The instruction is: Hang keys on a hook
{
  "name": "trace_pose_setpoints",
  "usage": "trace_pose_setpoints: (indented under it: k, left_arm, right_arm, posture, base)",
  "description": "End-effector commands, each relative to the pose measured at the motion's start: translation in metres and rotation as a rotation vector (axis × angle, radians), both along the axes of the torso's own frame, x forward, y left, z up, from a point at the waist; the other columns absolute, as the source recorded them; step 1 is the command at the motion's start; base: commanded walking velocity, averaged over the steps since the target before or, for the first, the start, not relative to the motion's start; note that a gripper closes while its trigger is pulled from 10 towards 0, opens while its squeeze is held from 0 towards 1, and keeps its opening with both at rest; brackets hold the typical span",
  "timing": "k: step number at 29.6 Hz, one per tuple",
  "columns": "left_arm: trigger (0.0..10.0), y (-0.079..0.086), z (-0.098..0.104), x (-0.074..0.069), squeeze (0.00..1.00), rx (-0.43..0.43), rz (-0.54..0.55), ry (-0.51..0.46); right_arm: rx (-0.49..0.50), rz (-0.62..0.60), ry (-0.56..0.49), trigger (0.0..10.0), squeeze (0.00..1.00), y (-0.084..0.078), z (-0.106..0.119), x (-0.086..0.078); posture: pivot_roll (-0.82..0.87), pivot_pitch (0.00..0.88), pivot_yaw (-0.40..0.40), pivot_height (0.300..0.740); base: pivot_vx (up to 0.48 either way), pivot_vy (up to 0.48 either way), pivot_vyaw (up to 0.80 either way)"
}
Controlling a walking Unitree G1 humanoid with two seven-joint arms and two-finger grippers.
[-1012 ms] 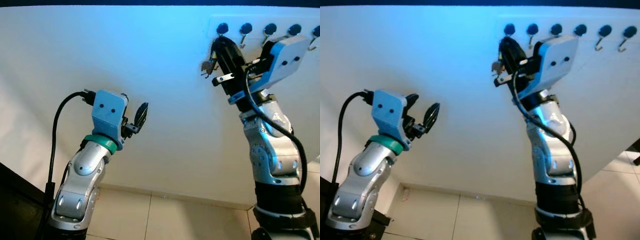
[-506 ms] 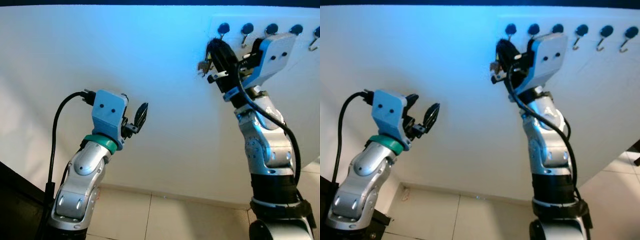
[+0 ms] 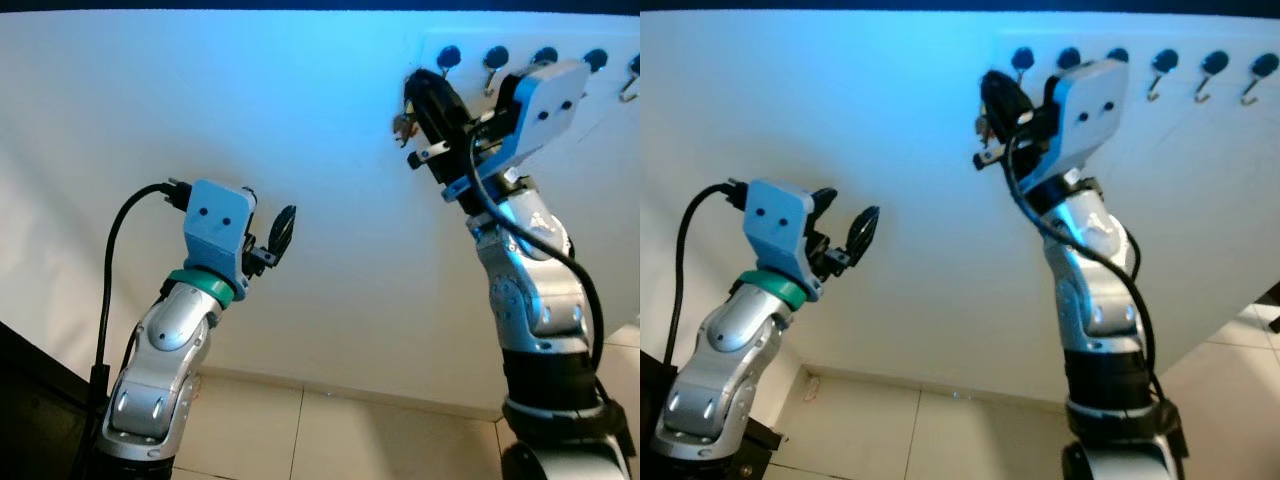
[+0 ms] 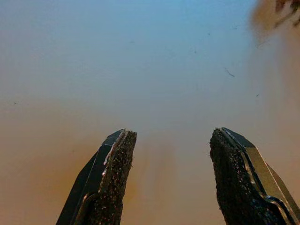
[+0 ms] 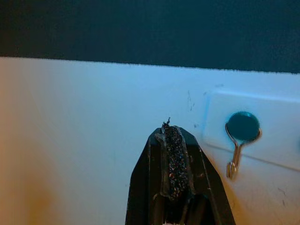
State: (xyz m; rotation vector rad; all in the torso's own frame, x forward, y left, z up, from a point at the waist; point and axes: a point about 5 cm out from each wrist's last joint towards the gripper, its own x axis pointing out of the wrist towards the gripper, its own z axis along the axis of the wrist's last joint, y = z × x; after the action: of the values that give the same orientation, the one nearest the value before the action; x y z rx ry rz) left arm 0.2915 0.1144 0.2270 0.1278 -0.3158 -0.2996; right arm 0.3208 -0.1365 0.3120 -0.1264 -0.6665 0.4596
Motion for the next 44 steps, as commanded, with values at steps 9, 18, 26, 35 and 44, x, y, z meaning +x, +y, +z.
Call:
trace_pose_setpoints:
  k: [9,18,26,35,44]
  left_arm:
    - [10.0,-0.001,-0.002,-0.001,0.00,0.007,-0.011,0.011]
    - [10.0,-0.001,-0.002,-0.001,0.00,0.007,-0.016,0.012]
    - [10.0,-0.001,-0.001,-0.001,0.00,0.007,-0.010,0.009]
    - [10.0,0.001,-0.001,-0.001,0.00,0.007,0.001,0.007]
    - [10.0,0.001,-0.001,-0.002,0.00,0.006,0.000,0.007]
  right_arm:
    - [0.003,-0.120,-0.069,10.0,0.00,-0.019,0.007,-0.015]
    - [0.020,-0.195,-0.081,10.0,0.00,-0.031,0.012,-0.016]
    - [0.011,-0.135,-0.030,10.0,0.00,-0.021,0.008,-0.005]
    - [0.024,-0.113,0.005,10.0,0.00,-0.017,0.006,0.004]
    - [0.030,-0.116,0.004,10.0,0.00,-0.018,0.006,0.004]
  posture:
    - [-0.12,0.056,0.149,0.740]
    - [-0.12,0.058,0.151,0.740]
    - [-0.11,0.057,0.145,0.740]
    - [-0.11,0.056,0.138,0.740]
    - [-0.11,0.058,0.141,0.740]
  base:
    - [0.000,0.000,0.00]
    - [0.000,0.000,0.00]
    - [0.000,0.000,0.00]
    - [0.000,0.000,0.00]
    - [0.000,0.000,0.00]
